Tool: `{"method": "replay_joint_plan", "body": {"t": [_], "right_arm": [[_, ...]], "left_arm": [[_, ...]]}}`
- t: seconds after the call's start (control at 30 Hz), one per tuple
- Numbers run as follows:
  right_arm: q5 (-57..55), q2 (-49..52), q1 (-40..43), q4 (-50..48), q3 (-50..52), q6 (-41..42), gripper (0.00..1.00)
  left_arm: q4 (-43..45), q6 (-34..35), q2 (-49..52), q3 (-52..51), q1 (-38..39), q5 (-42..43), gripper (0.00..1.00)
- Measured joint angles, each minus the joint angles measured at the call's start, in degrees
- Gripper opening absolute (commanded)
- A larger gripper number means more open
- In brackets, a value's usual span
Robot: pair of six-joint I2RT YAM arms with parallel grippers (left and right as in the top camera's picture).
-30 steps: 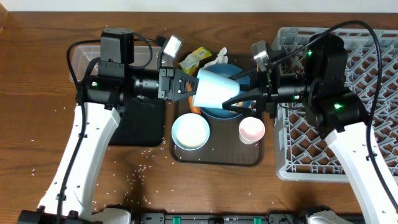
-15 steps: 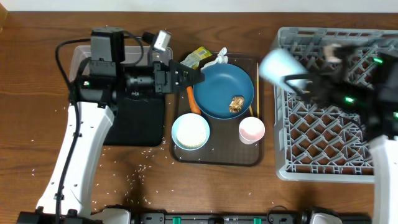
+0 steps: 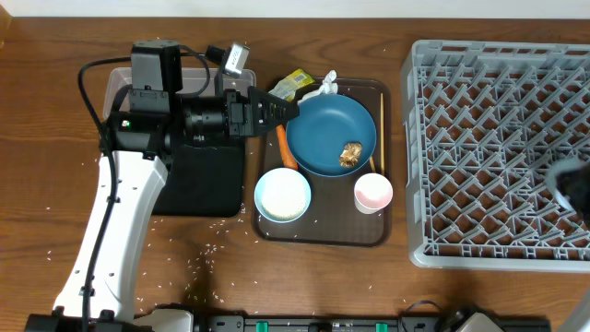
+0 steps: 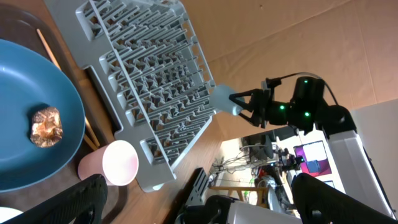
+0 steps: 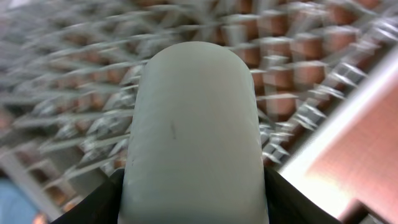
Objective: Sort waste into correct bins and load items into the dishwasher rack
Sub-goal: 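Place the light-blue cup into the dish rack with the right gripper, then grasp the pink cup with the left gripper and lift it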
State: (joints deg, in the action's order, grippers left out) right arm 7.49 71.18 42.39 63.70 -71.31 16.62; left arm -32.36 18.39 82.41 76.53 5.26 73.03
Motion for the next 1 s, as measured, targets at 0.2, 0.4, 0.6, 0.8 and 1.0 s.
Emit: {"method": "replay_joint_plan", "body": {"t": [0.2,0.4,0.6,0.8,1.0], "right_arm": [[-4.6,6.3,2.0,0.0,0.0,2.9,0.43],[-3.5,13.4,2.0,0.2,0.0,4.0,0.68],[0.3,16.2,2.0,0.4,-0.3,3.9,0.88],[11.5,15.0,1.9,1.6,-6.7,1.4,0.94],[20.1,8.6,0.1,1.3,-10.0,-0.2,0.93]], "left_arm": [[-0.7,0.0,0.0,0.0,0.0,-0.2,0.95],[-0.9,0.0,0.0,0.0,0.0,-1.7,0.95],[-1.5,-0.2,0.0,0.0,1.7,-7.8,0.95],[-6.4,-1.8,0.0,0.0,11.7,-22.9,0.95],[-10.6,-4.5,1.2,0.0,26.0,-47.0,0.89]]}}
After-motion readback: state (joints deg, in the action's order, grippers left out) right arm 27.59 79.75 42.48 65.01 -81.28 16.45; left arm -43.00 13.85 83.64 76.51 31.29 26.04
